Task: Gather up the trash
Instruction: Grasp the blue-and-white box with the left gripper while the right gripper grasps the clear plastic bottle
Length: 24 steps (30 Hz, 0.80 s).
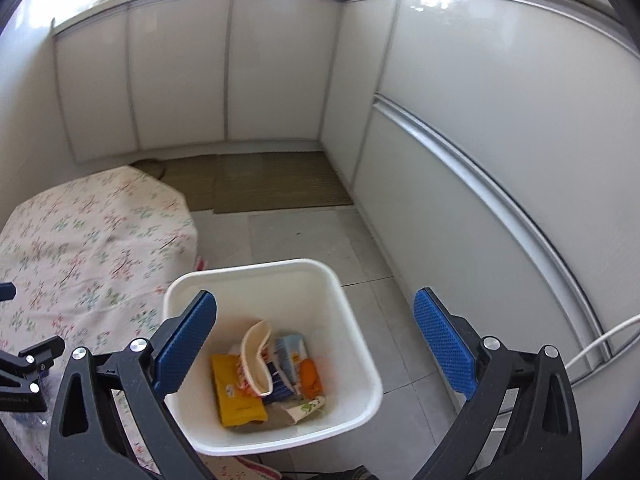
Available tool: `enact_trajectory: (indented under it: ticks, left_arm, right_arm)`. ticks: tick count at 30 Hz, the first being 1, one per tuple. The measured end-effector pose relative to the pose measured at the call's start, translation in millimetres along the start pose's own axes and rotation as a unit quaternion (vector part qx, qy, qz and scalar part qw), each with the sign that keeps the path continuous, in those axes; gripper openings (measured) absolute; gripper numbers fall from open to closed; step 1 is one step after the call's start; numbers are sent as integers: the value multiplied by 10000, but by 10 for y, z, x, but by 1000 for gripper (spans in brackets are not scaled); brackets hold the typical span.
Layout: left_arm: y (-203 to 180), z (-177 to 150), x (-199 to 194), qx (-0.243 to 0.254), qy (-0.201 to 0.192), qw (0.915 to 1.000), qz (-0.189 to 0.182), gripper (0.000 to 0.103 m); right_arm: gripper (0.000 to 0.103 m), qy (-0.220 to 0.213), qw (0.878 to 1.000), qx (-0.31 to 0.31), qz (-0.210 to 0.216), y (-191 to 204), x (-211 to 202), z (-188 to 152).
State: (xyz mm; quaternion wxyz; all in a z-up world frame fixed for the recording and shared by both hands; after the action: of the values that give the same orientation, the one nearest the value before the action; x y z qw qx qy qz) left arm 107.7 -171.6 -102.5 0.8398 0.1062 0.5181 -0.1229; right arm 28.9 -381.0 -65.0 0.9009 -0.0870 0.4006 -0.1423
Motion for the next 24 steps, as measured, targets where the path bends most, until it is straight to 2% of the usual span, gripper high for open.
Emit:
enact_trajectory:
  ticks: [4, 7, 10, 12, 14, 19, 22, 24]
  left_arm:
    - [292, -126, 36, 28, 370, 9993, 74, 95]
    - [521, -257, 50, 142, 607, 9978, 219, 95]
    - [696, -386, 87, 258, 871, 9953, 351, 95]
    - [768, -459, 113, 351, 1024, 9936, 328, 95]
    - [807, -554, 151, 494, 1172, 9915, 274, 95]
    - [831, -690, 344, 617, 1330, 9889, 239, 95]
    - [859, -715, 458, 642, 1355, 9886, 161, 84]
    - [916, -692, 456, 546, 1287, 9902, 33, 73]
  right_arm:
    - [96, 138, 9995, -213, 195, 193, 51, 26]
    - [96, 166, 9986, -77, 502, 265, 55, 57]
    - [96, 332, 9902, 475, 1268, 285, 102, 58]
    - [96, 692, 9781, 773, 1803, 345, 207, 33]
    - [96, 906, 9689, 858, 2135, 427, 285, 4]
    - [96, 1161, 9688, 393, 2156, 754, 335, -21]
    - [96, 1281, 9648, 269, 2282, 883, 334, -40]
    - [96, 1372, 9604, 242, 2415, 963, 328, -66]
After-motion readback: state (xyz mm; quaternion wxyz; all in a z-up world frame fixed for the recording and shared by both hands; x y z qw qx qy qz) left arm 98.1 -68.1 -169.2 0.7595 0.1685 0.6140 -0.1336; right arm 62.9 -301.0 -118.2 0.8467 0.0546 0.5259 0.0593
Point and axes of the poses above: each gripper's, at about its wrist camera, not at the fingertips, and x roughly the way its jaws point, y to its left, z to its top, the point moved 1 cm from there along x, roughly the way its jaws point, and after that the axes turned 13 degrees about -x, right-handed, at the moved point
